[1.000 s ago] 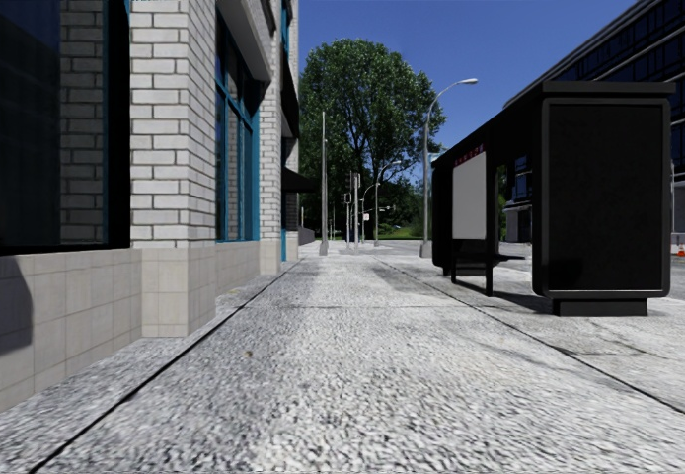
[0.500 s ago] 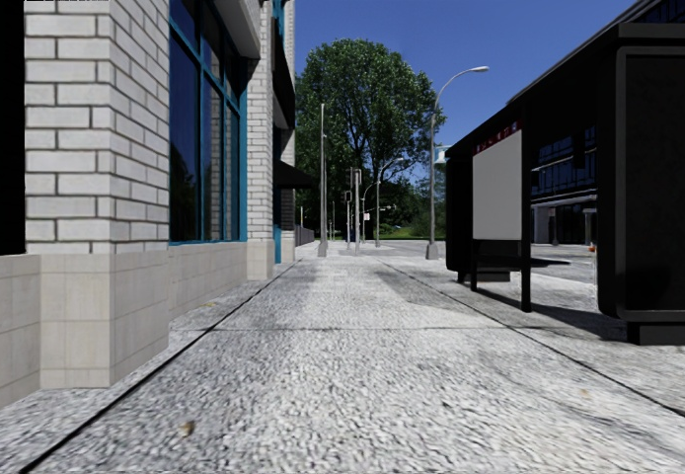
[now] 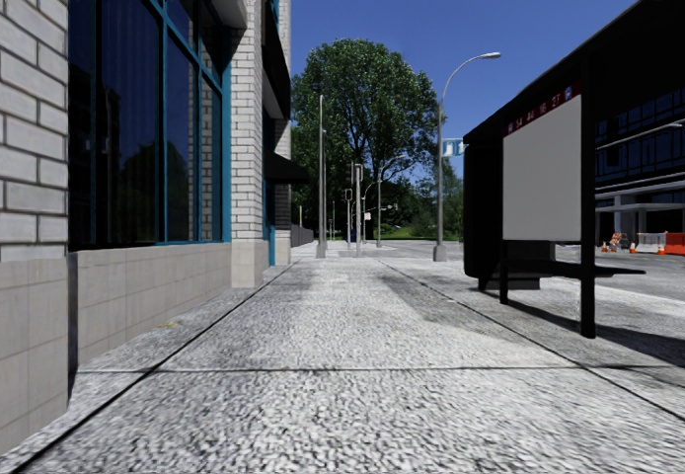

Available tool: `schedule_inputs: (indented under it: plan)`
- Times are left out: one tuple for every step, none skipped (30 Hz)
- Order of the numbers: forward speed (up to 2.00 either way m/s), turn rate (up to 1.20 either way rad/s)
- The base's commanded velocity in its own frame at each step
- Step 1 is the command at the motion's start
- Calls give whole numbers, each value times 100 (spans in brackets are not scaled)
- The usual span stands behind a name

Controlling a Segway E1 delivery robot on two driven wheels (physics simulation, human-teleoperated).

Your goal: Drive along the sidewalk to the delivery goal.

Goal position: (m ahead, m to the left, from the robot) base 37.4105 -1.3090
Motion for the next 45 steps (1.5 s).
schedule_inputs:
  plan:
    - [200,0]
    - [200,0]
    - [200,0]
    - [200,0]
    - [200,0]
    - [200,0]
    - [200,0]
    - [200,0]
    - [200,9]
    - [200,16]
    - [200,16]
    - [200,22]
    - [200,26]
    - [200,26]
    - [200,28]
    - [200,28]
    - [200,29]
    - [200,29]
    - [200,29]
    - [200,29]
    - [200,29]
    - [200,29]
    - [200,27]
    - [200,8]
    - [200,8]
    - [200,0]
    - [200,0]
    - [200,0]
    - [200,0]
    - [200,0]
    - [200,0]
    - [200,0]
    - [200,0]
    - [200,0]
    - [200,0]
    - [200,0]
    - [200,0]
    - [200,0]
    - [200,0]
    - [200,0]
    - [200,0]
    - [200,0]
    - [200,0]
    - [200,0]
    - [200,0]
